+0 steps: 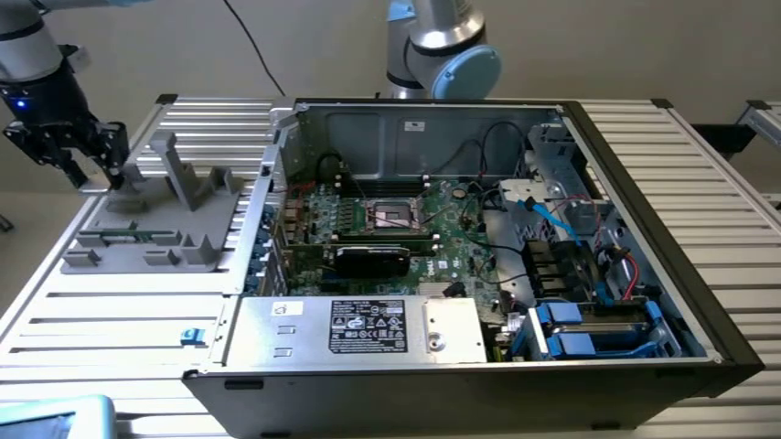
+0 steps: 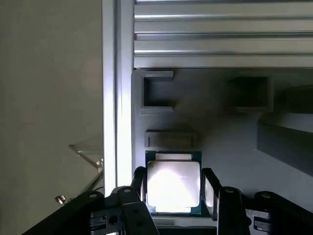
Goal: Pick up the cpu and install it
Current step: 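Pick up the cpu and move it towards the insertion slot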
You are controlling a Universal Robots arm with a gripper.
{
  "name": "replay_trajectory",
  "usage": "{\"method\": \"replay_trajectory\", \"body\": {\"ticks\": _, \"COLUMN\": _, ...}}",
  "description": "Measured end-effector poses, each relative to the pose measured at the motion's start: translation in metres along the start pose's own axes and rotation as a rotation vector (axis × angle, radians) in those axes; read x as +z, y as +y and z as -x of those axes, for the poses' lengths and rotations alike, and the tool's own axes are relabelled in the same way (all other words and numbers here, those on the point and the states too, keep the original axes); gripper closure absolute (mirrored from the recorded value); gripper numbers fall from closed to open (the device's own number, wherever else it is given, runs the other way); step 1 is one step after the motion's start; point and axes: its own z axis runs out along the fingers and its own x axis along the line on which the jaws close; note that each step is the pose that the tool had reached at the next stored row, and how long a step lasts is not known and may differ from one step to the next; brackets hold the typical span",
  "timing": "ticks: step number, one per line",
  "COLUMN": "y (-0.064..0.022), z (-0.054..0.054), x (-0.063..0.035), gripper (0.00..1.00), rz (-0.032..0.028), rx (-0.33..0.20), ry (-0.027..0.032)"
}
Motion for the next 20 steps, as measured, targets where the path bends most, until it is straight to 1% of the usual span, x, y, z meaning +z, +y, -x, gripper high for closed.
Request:
{"method": "replay_trajectory", "body": {"ticks": 12, "y": 0.0004, "z": 0.012, "x": -0.0552, "gripper": 0.44, "rz": -0.0001, "rx": 0.000, "ry": 0.0002}}
{"method": "replay_trajectory", "body": {"ticks": 17, "y": 0.0005, "z": 0.019, "x": -0.0781, "gripper": 0.44, "rz": -0.0001, "rx": 0.000, "ry": 0.0020}}
{"method": "replay_trajectory", "body": {"ticks": 20, "y": 0.0007, "z": 0.026, "x": -0.0920, "gripper": 0.44, "rz": -0.0005, "rx": 0.000, "ry": 0.0035}}
